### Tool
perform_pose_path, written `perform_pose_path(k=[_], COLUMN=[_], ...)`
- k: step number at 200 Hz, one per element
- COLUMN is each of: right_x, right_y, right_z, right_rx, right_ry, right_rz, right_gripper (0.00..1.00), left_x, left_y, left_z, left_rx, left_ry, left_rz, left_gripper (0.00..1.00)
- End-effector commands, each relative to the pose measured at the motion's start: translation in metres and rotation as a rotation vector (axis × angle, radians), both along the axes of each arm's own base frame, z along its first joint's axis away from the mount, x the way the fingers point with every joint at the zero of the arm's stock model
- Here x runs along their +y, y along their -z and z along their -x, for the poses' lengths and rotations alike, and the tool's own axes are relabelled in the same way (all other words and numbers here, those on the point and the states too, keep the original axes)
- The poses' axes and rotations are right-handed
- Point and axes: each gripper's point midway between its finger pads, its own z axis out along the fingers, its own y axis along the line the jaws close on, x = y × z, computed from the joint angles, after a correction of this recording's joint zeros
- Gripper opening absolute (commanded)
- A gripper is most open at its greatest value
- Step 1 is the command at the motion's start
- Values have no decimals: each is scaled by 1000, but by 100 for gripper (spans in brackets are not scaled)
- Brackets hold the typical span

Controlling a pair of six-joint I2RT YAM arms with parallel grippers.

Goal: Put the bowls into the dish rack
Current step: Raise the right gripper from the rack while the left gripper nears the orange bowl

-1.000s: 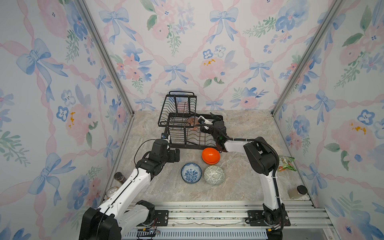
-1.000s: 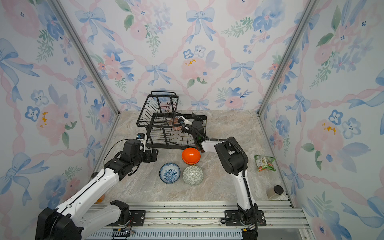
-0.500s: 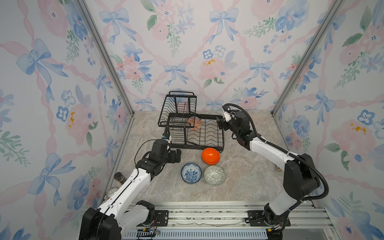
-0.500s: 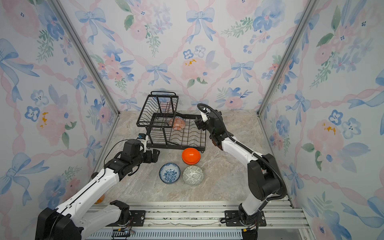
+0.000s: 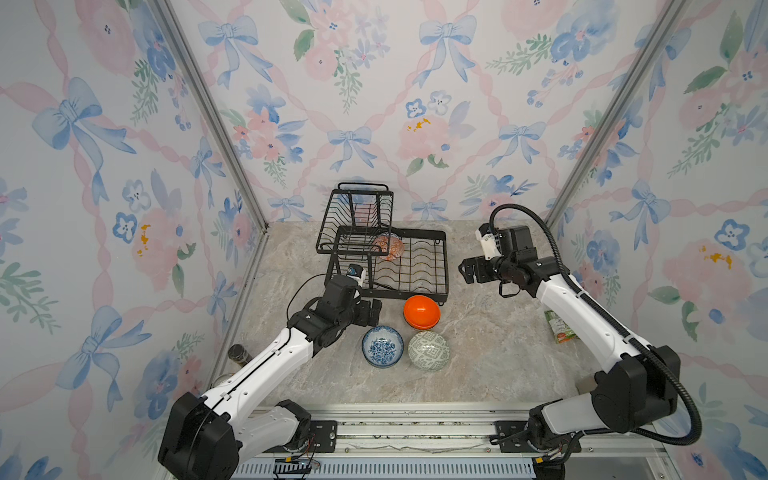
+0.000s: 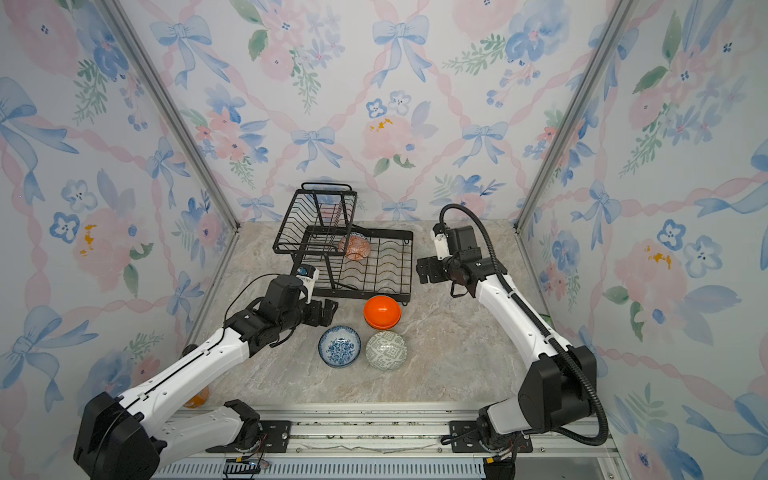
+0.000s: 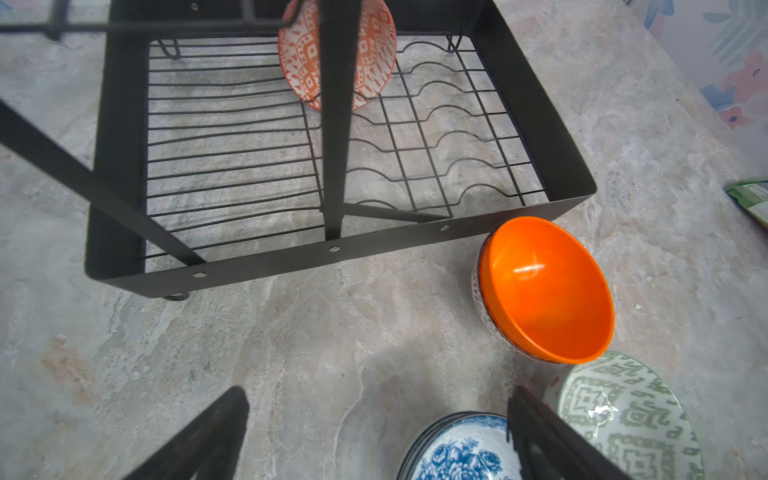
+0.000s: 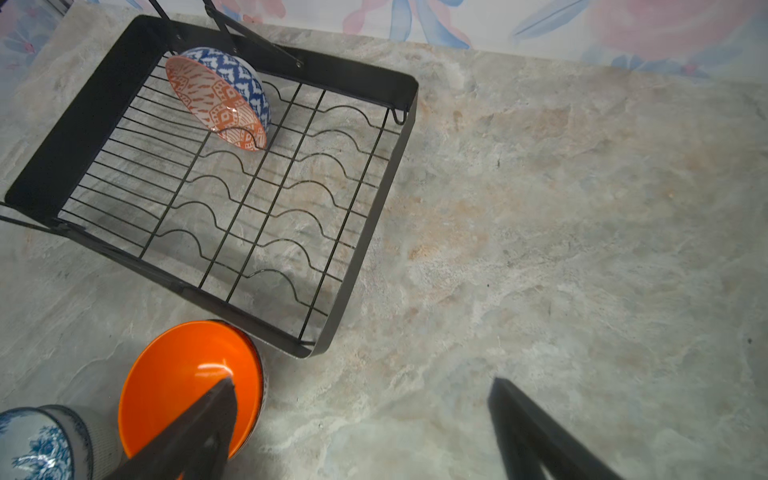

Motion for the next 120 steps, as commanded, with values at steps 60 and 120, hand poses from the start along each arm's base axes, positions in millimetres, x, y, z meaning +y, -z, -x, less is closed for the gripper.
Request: perform_pose_path(k=[60, 120], right_x=[11, 12], right_y=[9, 6], right_z=[25, 29], right_rx=[102, 96], right_ry=[-34, -46], right_rz=[-53, -47], right_gripper=[97, 97], left_x=[-49, -79], left_y=[-2, 11], left_z=[-4, -4], left_rx=[25, 76], left_ry=[58, 99], left_rz=[-9, -13], left_gripper=[98, 98])
